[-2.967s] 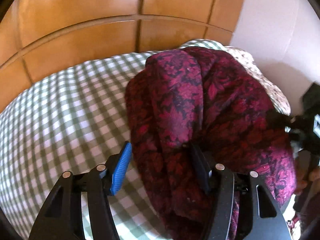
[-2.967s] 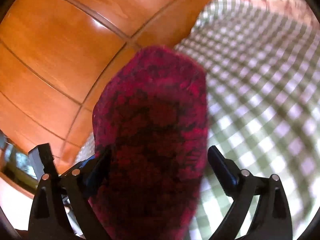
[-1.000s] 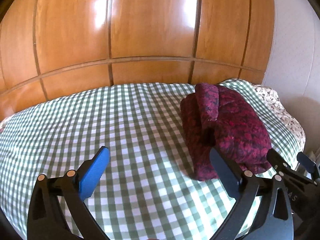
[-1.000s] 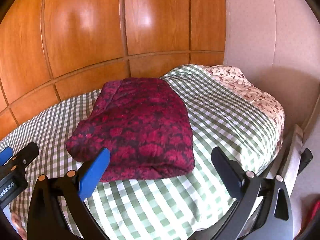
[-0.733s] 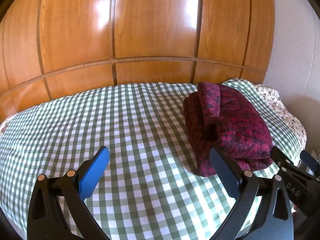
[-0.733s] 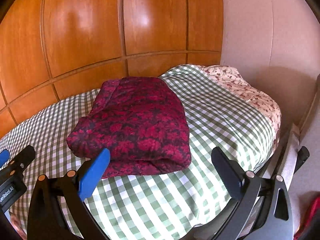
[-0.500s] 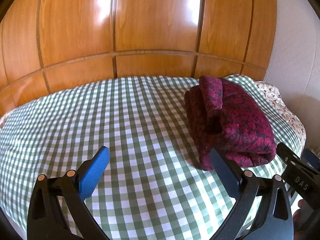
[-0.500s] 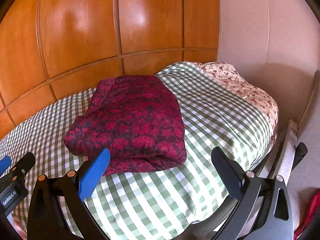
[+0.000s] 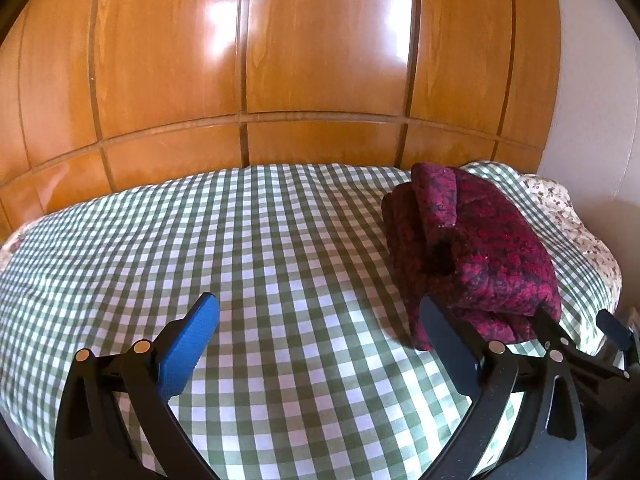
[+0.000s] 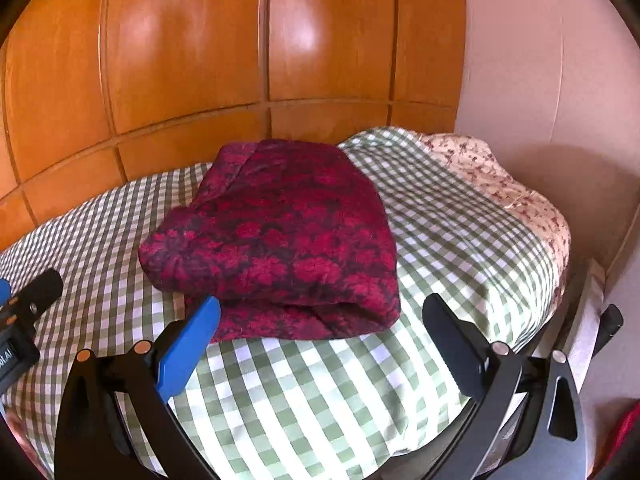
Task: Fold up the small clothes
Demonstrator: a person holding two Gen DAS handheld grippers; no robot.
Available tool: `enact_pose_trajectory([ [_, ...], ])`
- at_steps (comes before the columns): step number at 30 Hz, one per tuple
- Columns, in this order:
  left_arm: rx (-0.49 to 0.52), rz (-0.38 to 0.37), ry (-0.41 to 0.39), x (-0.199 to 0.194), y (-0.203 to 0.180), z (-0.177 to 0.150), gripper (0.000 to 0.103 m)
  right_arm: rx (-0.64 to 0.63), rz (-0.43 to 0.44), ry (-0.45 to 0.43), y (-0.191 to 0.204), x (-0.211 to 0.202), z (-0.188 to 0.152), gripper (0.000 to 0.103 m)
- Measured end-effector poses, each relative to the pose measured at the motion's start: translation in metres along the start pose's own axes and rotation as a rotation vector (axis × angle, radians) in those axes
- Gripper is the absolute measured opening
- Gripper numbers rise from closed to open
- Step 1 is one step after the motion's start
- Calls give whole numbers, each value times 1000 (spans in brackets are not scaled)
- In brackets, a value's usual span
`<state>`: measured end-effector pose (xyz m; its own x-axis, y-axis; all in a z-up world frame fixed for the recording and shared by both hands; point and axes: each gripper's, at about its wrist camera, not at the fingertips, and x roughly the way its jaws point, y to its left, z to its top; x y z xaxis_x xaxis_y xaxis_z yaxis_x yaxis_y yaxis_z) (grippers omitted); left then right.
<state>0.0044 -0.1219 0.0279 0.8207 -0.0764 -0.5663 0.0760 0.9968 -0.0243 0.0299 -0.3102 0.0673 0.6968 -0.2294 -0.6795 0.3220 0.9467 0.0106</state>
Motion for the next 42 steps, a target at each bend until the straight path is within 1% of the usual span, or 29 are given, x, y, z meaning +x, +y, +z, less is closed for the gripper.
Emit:
enact_pose_trajectory([
  [4, 21, -3, 17, 5, -7, -4, 99, 41, -11, -13, -9, 1, 1, 101],
  [8, 27, -14, 16, 5, -10, -3, 99, 64, -11, -28, -13, -2, 2, 101],
  [15, 23, -14, 9, 2, -5, -2, 99, 50, 2, -20, -8, -2, 1, 101],
  [20, 31, -22, 10, 1, -5, -3, 99, 42, 3, -30, -5, -5, 1, 101],
  [26, 48, -31, 2, -3, -9, -3, 99, 48, 5, -39, -7, -7, 2, 101],
  [36, 47, -43, -12, -8, -12, -1, 99, 56, 6, -48, -12, -6, 4, 101],
  [42, 43, -53, -2, -6, -12, -1, 99, 64, 9, -41, -14, -2, 3, 101],
])
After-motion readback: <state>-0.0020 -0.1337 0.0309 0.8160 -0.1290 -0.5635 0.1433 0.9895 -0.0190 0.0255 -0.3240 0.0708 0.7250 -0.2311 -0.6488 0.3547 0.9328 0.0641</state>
